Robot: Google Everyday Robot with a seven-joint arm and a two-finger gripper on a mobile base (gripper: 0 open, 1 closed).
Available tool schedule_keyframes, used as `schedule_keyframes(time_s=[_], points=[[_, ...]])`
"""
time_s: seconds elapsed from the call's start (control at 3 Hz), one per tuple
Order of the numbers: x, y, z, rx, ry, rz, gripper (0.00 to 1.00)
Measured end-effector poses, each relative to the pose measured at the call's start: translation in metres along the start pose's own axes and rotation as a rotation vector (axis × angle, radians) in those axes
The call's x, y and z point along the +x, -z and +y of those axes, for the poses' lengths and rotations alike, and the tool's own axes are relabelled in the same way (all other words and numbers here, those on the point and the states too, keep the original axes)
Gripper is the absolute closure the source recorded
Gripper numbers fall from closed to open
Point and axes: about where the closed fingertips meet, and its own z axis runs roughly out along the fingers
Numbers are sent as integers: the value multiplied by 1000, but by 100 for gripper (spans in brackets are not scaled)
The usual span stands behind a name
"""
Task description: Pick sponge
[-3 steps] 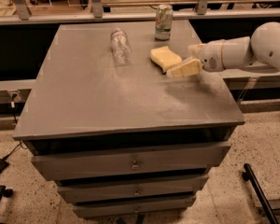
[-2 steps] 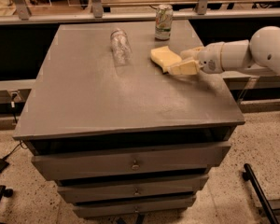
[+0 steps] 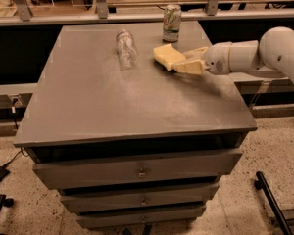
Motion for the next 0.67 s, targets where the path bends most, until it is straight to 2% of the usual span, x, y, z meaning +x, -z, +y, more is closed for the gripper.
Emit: schedule_keyframes(time_s=[0.33, 0.67], points=[[-15, 7, 1, -21, -5, -71, 100], [-40, 22, 7, -46, 12, -143, 100]])
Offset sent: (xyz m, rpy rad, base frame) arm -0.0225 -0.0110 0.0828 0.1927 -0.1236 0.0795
